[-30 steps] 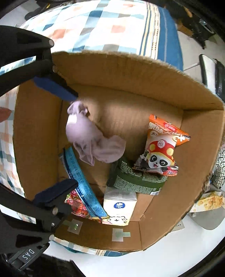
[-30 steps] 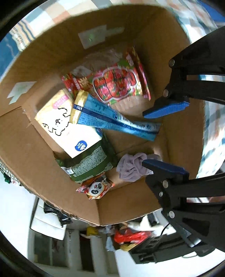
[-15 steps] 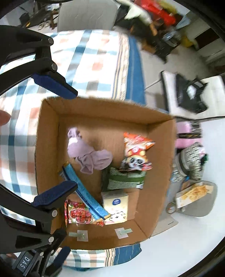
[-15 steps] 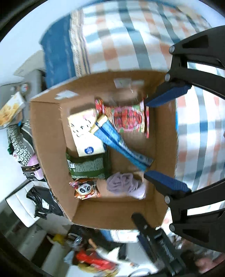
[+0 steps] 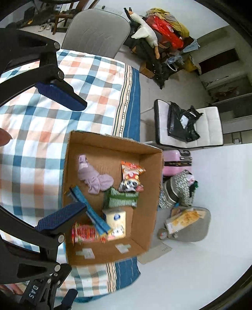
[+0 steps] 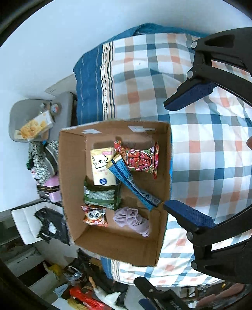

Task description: Organize soft objects

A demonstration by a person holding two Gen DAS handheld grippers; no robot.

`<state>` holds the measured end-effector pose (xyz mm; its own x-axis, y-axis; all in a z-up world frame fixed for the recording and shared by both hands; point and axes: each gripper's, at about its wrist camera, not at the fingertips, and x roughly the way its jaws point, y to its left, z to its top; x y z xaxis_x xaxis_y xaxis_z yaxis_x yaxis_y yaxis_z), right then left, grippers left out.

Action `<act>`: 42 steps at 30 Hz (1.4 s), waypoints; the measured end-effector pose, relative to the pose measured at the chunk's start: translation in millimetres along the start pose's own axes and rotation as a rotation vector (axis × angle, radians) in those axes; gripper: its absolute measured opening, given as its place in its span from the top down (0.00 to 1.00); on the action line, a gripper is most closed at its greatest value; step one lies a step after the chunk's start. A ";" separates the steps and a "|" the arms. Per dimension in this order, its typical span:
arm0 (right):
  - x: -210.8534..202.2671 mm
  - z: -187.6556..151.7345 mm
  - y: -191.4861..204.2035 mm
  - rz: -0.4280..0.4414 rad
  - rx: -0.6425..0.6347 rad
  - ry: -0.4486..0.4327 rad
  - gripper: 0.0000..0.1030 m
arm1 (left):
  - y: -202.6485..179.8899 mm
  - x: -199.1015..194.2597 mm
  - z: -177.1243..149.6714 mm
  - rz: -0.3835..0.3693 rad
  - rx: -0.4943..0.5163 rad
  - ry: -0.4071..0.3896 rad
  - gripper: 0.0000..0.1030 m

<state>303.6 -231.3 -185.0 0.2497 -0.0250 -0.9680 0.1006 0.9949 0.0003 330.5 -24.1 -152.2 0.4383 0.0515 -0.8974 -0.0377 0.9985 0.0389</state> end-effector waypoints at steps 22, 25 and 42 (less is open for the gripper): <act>-212.9 -94.8 -9.2 0.075 -0.036 -0.278 0.01 | 0.2 -192.3 -47.7 -0.064 -0.023 -0.190 0.06; -235.1 -106.5 -11.1 0.073 -0.045 -0.298 0.01 | 1.0 -209.3 -54.9 -0.054 -0.015 -0.209 0.06; -307.7 -130.9 -24.2 0.058 -0.052 -0.397 0.01 | -5.0 -254.0 -81.1 -0.044 0.001 -0.242 0.06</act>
<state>98.3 -234.9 80.0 0.6069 0.0054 -0.7947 0.0295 0.9991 0.0294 146.5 -43.5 39.9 0.6417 0.0105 -0.7669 -0.0129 0.9999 0.0029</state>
